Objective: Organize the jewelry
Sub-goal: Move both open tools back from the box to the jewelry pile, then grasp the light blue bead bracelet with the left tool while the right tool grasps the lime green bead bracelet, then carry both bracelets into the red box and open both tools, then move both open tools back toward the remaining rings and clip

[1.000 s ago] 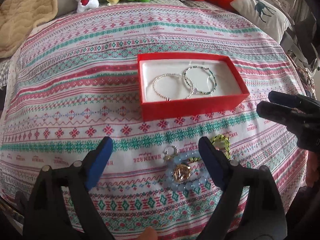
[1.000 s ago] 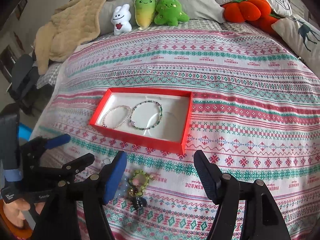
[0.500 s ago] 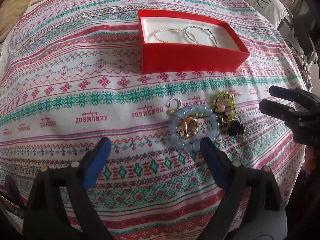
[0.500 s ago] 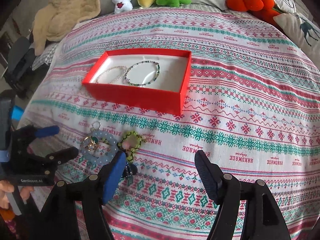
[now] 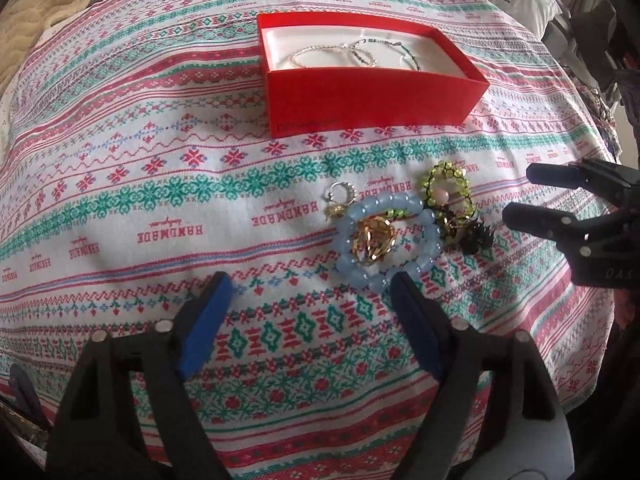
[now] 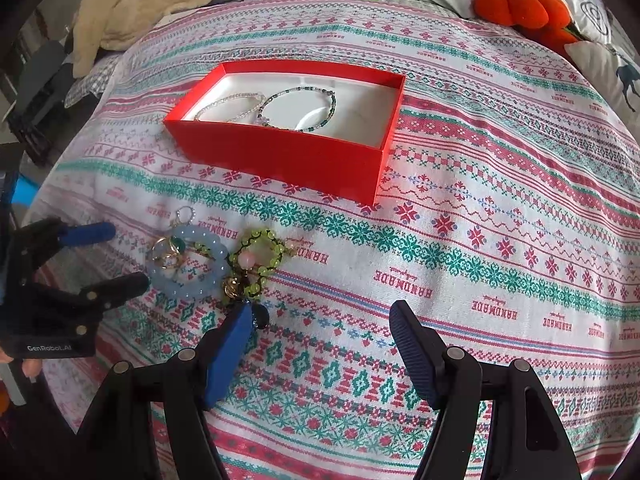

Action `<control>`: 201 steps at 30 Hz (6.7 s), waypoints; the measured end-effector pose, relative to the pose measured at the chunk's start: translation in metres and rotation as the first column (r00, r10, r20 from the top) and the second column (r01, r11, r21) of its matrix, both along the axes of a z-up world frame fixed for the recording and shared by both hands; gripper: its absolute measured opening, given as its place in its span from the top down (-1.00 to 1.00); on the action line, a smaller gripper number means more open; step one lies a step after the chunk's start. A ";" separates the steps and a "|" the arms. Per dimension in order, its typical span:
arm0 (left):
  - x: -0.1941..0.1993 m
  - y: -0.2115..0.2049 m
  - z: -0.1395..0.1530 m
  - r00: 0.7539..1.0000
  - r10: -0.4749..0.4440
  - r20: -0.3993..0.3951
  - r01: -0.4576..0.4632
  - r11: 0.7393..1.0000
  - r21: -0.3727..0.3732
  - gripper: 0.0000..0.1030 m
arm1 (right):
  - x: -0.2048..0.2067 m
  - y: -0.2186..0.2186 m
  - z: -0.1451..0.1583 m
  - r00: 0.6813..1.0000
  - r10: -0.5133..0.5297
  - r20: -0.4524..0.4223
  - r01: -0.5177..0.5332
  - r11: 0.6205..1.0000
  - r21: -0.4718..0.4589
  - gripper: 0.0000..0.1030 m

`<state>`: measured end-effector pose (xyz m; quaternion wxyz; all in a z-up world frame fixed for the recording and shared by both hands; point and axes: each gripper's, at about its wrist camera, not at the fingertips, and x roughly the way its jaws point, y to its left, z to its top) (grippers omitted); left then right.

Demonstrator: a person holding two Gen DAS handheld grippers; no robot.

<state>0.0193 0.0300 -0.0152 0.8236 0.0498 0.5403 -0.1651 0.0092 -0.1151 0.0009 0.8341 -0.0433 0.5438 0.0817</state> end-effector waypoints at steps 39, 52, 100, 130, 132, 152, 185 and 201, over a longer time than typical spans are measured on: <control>0.000 -0.015 -0.010 0.997 -0.062 -0.045 0.065 0.995 0.073 0.74 | 0.023 0.005 -0.005 0.999 -0.036 -0.004 0.036 0.997 0.062 -0.39; -0.001 0.008 0.002 0.999 -0.024 -0.039 0.025 0.999 0.033 0.75 | 0.040 0.019 -0.008 0.999 -0.009 -0.045 0.018 0.975 0.222 0.52; 0.017 -0.004 0.101 0.986 0.029 0.163 0.003 0.982 -0.189 0.75 | 0.028 0.011 0.065 0.988 -0.029 0.150 -0.009 0.969 0.247 0.89; 0.107 -0.027 0.062 0.979 0.151 0.140 -0.107 0.954 -0.279 0.75 | 0.079 -0.029 0.094 0.947 -0.182 0.265 0.103 0.953 0.286 0.89; 0.109 -0.022 0.056 0.979 0.166 0.122 -0.129 0.956 -0.262 0.75 | 0.082 -0.022 0.093 0.950 -0.169 0.262 0.088 0.952 0.294 0.89; 0.111 -0.025 0.052 0.974 0.152 0.168 -0.129 0.982 -0.140 0.73 | 0.110 -0.030 0.040 0.970 -0.192 0.152 0.152 0.958 0.242 0.73; 0.021 0.031 0.029 0.990 0.135 0.037 -0.133 0.990 -0.052 -0.69 | 0.009 -0.028 0.032 0.989 -0.040 0.142 0.031 0.997 0.071 -0.48; -0.009 0.034 -0.001 0.998 0.018 0.056 -0.017 0.999 -0.028 -0.69 | -0.032 -0.009 -0.007 0.990 0.069 0.122 -0.068 0.998 -0.009 -0.49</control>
